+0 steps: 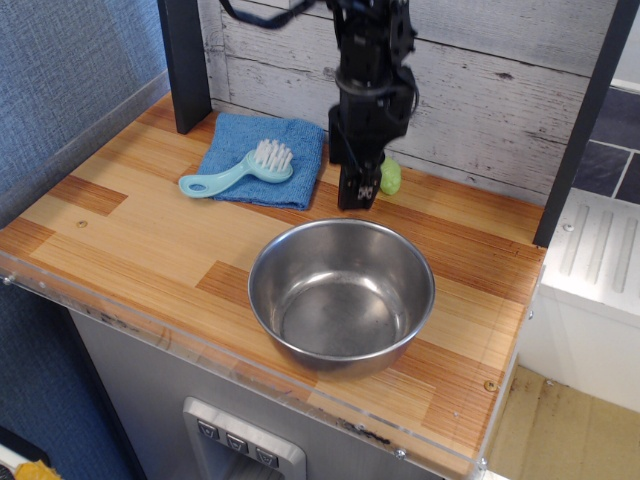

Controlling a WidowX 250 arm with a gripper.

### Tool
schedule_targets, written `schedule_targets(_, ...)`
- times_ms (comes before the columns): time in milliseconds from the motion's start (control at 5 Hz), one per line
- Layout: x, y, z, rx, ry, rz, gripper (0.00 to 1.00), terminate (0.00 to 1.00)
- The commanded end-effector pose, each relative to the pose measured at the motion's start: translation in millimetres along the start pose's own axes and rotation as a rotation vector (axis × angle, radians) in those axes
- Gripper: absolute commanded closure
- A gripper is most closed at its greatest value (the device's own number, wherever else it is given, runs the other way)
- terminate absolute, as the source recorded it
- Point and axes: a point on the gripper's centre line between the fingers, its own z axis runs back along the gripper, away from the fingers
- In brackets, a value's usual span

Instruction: Place the vegetable behind the pot near the blue rag.

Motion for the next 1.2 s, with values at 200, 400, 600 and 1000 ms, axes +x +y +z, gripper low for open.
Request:
schedule_targets(200, -18, 1, 101, 0.132, -0.143, 0.019, 0.00, 0.00)
schedule_targets(400, -18, 1, 101, 0.132, -0.143, 0.019, 0.00, 0.00)
schedule_targets(600, -18, 1, 101, 0.132, -0.143, 0.019, 0.00, 0.00)
schedule_targets(1000, -18, 1, 101, 0.132, -0.143, 0.019, 0.00, 1.00)
